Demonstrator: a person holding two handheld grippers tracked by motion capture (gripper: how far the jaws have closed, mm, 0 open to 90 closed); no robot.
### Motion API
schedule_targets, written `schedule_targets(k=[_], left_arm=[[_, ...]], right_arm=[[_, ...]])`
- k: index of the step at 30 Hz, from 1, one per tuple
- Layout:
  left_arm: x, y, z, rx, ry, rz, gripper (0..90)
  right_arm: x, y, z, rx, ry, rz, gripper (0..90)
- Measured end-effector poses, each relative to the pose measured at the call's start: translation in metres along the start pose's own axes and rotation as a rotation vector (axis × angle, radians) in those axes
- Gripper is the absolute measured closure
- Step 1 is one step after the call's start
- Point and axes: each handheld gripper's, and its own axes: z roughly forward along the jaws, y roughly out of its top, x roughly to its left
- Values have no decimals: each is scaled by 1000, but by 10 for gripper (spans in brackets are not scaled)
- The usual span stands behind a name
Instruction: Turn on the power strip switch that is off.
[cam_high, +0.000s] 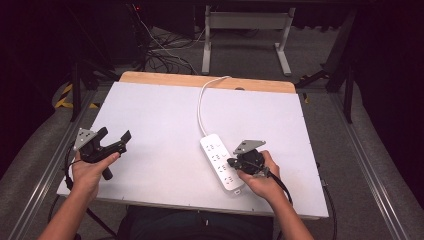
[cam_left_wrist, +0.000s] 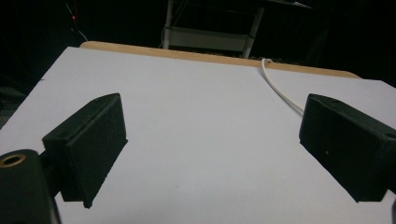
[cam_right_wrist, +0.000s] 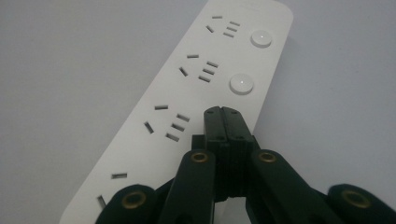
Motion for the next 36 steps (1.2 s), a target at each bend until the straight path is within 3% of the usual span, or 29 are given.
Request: schedule_targets(k=[13,23,30,36], left_arm=[[1,0,1,4,-1,6,80],[1,0,2,2,-2,0,80],[1,0,2,3,-1,6,80],[2,0,2,3,1,4,80]], right_arm=[[-2,-2,-2,-14,10,19,900],[-2,-2,-3,-21,17,10,900],[-4,-3,-5,-39,-3,-7,900],[-11,-3,-16,-129,1,28,900]])
